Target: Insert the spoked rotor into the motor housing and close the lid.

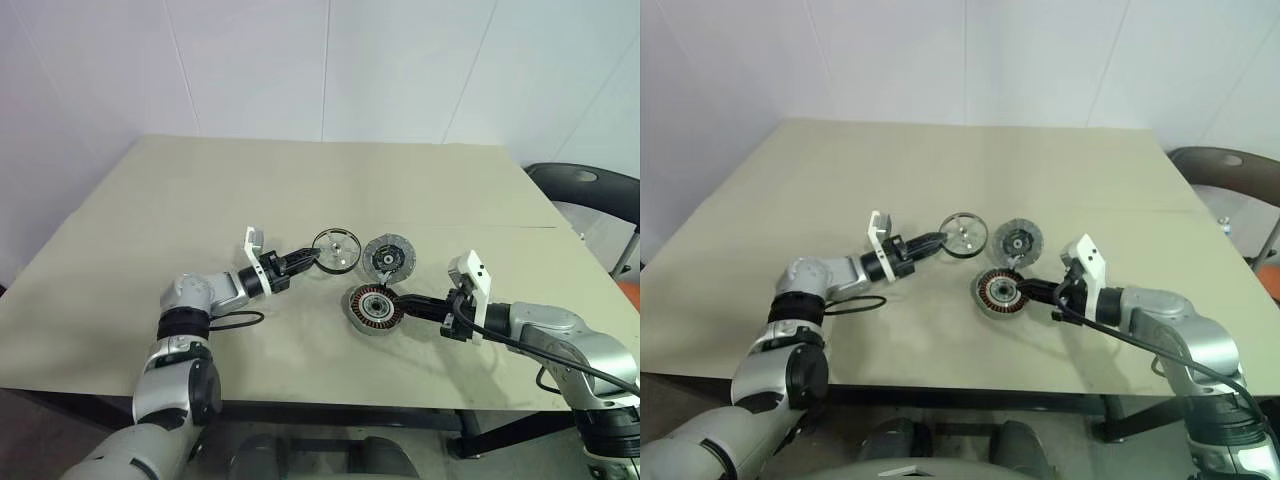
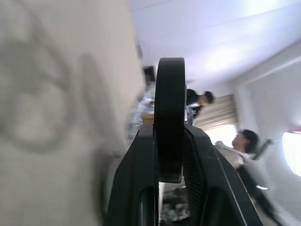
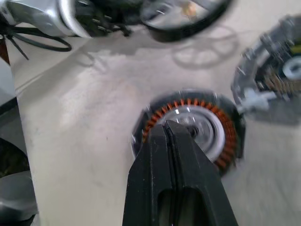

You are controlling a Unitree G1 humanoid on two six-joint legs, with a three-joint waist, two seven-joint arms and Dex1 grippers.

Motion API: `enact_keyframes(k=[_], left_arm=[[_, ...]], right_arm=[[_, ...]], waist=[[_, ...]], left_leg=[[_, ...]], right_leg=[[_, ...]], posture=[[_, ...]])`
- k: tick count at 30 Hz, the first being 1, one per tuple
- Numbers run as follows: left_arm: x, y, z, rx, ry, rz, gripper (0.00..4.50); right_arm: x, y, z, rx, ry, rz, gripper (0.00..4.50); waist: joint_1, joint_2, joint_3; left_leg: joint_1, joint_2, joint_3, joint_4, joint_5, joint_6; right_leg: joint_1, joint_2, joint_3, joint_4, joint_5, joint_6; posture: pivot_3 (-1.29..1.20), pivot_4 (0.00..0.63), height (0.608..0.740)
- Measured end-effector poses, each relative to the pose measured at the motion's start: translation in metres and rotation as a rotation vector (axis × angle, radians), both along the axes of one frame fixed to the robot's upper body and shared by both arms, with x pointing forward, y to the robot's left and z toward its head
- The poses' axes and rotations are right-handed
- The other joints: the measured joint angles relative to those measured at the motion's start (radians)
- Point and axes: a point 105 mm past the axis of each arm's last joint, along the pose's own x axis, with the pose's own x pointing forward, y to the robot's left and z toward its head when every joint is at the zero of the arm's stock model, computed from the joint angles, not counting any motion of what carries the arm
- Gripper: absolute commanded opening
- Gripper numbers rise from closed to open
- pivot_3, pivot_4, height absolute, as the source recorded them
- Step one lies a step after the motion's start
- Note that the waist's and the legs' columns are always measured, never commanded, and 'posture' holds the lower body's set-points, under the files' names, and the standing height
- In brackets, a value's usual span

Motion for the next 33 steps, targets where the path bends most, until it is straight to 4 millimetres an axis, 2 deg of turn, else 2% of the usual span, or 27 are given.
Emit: enact_keyframes(k=[4, 10, 20, 33], left_arm=[[-0.019, -0.013, -0.003, -0.012, 0.034, -0.078, 0.41], [-0.026, -0.032, -0.001, -0.011, 0.033, -0.138, 0.41], [-0.028, -0.055, -0.019, 0.049, 0.053, -0.216, 0.41], [-0.024, -0.068, -0.027, 0.078, 0.049, -0.250, 0.41]], right_arm=[[-0.001, 0.000, 0.000, 0.001, 0.003, 0.001, 0.00], [-0.001, -0.001, 0.000, -0.003, 0.005, 0.003, 0.00], [-0.006, -0.006, -0.003, -0.016, 0.017, -0.006, 0.00], [-0.014, -0.015, 0.004, -0.028, 0.007, -0.034, 0.00]], waist=[[0.001, 0.000, 0.000], [0.002, 0.000, 0.000], [0.004, 0.000, 0.000], [0.003, 0.000, 0.000]], left_leg=[[0.001, 0.000, -0.001, 0.002, 0.000, 0.000], [0.001, 0.000, -0.001, 0.002, 0.000, 0.000], [0.001, -0.001, -0.002, 0.002, 0.000, 0.000], [0.001, -0.001, -0.002, 0.002, 0.000, 0.000]], right_leg=[[0.001, 0.000, 0.000, 0.000, 0.000, 0.000], [0.001, 0.000, 0.000, 0.000, 0.000, 0.000], [0.000, 0.000, 0.000, 0.000, 0.000, -0.001], [0.000, 0.000, 0.000, 0.000, 0.000, 0.000]], posture=[[0.00, 0.000, 0.740], [0.00, 0.000, 0.740], [0.00, 0.000, 0.740], [0.00, 0.000, 0.740]])
